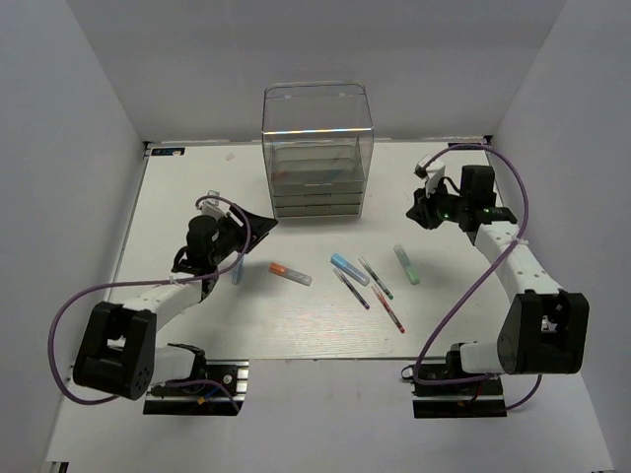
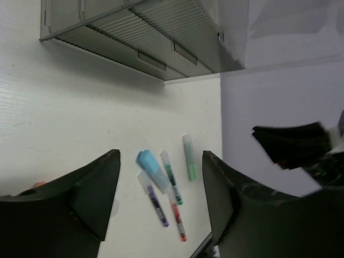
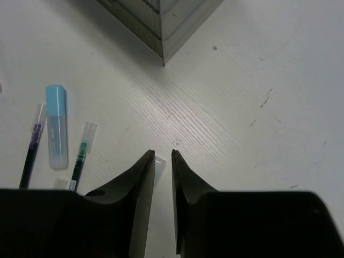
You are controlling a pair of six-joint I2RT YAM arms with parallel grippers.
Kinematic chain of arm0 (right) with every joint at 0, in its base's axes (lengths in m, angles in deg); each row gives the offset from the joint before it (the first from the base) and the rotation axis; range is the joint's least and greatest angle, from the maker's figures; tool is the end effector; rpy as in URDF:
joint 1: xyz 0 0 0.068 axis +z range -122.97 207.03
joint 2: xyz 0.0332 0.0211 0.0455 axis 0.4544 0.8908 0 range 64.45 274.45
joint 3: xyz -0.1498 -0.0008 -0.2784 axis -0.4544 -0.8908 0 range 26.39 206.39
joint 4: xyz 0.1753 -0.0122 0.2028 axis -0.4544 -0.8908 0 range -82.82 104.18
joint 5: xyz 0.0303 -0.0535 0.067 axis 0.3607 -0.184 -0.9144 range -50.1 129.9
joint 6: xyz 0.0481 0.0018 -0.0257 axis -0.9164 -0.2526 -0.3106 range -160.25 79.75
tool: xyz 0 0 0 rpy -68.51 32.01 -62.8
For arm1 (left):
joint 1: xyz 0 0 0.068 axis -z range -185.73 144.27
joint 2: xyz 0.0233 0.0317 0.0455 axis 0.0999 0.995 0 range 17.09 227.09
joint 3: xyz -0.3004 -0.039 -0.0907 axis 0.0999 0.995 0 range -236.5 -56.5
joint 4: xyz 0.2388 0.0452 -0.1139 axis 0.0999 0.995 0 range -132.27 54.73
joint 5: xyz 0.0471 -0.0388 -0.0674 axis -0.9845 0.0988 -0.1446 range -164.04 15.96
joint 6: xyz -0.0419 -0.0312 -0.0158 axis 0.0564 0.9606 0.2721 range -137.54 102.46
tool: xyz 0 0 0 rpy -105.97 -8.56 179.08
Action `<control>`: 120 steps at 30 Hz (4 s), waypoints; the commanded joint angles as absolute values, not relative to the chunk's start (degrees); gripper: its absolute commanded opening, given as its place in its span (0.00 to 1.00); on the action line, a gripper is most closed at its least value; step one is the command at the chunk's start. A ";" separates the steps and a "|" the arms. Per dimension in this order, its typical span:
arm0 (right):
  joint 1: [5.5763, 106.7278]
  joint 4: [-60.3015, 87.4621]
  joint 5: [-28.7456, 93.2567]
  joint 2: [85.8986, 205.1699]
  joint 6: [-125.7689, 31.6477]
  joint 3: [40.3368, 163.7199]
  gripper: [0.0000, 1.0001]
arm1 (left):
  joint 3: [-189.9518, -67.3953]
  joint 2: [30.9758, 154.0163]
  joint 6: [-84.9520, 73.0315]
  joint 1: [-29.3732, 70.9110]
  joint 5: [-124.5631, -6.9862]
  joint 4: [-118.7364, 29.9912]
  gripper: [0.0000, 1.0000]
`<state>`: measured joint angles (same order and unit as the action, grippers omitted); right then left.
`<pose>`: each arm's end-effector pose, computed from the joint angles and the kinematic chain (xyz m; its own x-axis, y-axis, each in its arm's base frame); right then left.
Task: Sort the stationery into containers
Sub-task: Open the storage box at the center of the board, then pick up the pen from the center of the board.
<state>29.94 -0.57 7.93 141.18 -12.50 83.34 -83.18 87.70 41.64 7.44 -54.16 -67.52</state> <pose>0.2921 0.0343 0.3253 -0.2780 -0.4097 -0.8688 -0.6872 0.7168 -0.1181 0.2344 -0.0677 0.2380 -0.6132 -0.6860 -0.3917 0.0026 0.4941 -0.8694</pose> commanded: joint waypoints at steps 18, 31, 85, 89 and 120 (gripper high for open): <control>29.93 1.25 1.40 142.68 -13.97 80.10 0.69 | -99.12 118.68 49.61 18.61 -74.11 -101.50 0.63; 29.75 1.70 1.05 143.11 -11.77 80.01 0.64 | -104.66 125.10 47.94 22.39 -80.28 -108.36 0.57; 38.78 1.16 1.83 143.20 -0.95 74.39 0.61 | -99.13 108.58 47.41 25.73 -79.13 -105.99 0.00; 43.37 5.46 11.23 143.90 -2.45 72.10 0.61 | -99.66 108.06 46.88 25.73 -79.66 -105.99 0.00; 63.15 10.22 27.86 156.47 -11.60 75.44 0.62 | -100.71 106.83 46.36 25.73 -79.66 -104.41 0.00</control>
